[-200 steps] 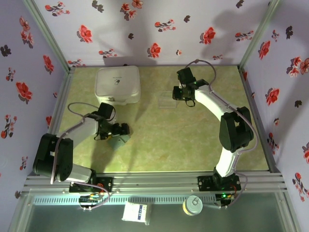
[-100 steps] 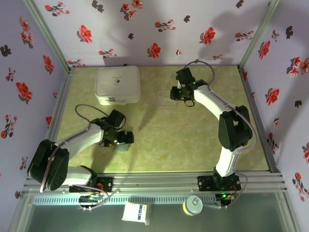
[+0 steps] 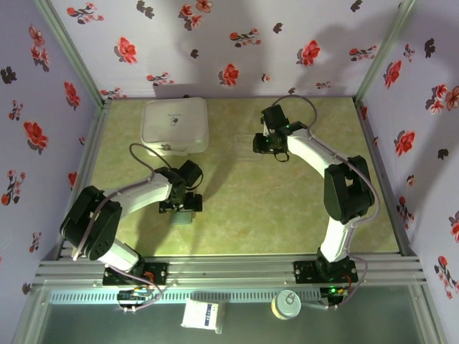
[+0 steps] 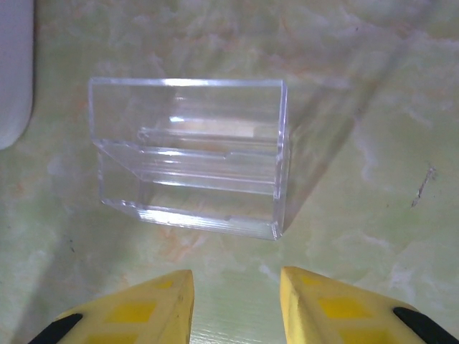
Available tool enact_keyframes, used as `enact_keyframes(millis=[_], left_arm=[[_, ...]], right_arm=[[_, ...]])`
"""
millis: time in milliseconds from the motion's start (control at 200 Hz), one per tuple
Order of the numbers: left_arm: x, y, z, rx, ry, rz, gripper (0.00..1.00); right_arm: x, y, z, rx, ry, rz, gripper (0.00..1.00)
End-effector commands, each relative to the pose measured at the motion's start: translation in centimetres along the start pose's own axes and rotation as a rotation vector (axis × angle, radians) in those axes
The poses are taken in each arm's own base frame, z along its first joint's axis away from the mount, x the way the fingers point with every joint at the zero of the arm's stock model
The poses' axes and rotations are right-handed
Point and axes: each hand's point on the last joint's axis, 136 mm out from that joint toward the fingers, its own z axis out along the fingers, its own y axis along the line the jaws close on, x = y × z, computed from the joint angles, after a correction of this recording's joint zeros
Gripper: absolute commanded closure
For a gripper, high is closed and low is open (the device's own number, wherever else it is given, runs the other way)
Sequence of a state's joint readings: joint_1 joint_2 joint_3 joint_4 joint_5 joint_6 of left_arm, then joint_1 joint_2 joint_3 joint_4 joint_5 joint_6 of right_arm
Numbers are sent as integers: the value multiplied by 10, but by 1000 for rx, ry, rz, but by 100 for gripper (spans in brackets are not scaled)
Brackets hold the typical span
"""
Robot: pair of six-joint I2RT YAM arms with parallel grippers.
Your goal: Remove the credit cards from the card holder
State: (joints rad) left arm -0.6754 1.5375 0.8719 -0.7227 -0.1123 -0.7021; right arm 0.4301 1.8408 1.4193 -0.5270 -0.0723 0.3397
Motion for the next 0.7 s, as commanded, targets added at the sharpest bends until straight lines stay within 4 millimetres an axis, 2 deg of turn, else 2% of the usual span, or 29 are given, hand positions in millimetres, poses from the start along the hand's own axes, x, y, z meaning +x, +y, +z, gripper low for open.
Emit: enact_keyframes(millis=[0,340,695], left_arm=[[-2,5,-1,-65,0,-1,6],[0,0,-2,-111,-4,19,18],[-19,-36,-26,-46,-70,39,21]], right_arm=[[-2,3,-14,-8,-30,-37,62],[6,0,-23,-3,-33,-68,62],[7,-5,-32,-6,-56,-83,62]])
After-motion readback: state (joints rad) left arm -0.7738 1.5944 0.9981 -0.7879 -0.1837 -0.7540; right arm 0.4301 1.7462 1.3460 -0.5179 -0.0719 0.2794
